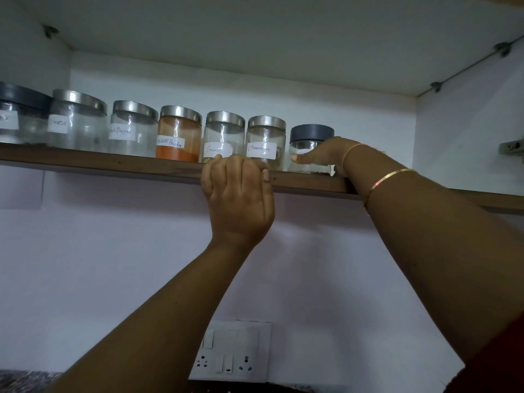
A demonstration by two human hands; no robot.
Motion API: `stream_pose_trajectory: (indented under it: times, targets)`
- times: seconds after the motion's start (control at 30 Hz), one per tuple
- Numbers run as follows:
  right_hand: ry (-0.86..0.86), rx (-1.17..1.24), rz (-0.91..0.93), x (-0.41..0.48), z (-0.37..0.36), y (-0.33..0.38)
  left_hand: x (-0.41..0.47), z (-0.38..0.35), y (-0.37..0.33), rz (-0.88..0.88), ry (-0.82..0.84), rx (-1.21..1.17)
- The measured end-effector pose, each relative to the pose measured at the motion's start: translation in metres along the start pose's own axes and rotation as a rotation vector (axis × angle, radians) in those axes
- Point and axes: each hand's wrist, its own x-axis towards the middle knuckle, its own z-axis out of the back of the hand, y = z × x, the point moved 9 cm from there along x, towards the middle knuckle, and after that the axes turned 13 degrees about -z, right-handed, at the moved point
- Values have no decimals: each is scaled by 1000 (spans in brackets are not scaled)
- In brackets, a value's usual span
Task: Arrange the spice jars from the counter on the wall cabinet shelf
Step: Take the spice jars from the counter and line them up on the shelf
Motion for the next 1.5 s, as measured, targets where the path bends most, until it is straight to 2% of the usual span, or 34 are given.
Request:
stream_pose_trajectory:
  times: [0.13,0.3,0.37,0.47,0.57,0.67,0.83,0.93,1.0,1.17,1.37,1.5]
  targets:
    - [97,4,-19,-8,-11,-2,1,0,1,27,31,0]
    - [237,-85,-142,-31,-24,-15,5,5,0,67,123,-12]
    - [220,-153,-140,-46,-21,-15,7,7,-1,77,172,-42]
    - [153,-80,-112,-66,-10,-10,11,10,-2,78,255,-107]
    - [28,-89,-59,-81,-2,-3,13,9,-2,54,376,-148]
    - [-205,18,0,-100,8,-4,10,8,-5,5,513,-164]
    - [-549,34,137,-149,-3,-10,6,17,-11,-111,668,-99]
    - [-675,70,245,-176,-21,-9,-1,34,-11,-128,712,-71]
    - [-690,103,272,-191,-42,-11,-12,52,-8,-107,711,-114]
    - [-605,219,329,-241,-129,-17,-78,115,15,-133,736,-239]
    - [-268,200,244,-306,-277,-47,-194,206,59,-53,1004,-194]
    - [-36,78,165,-351,-363,-72,-260,265,54,3,1158,-231]
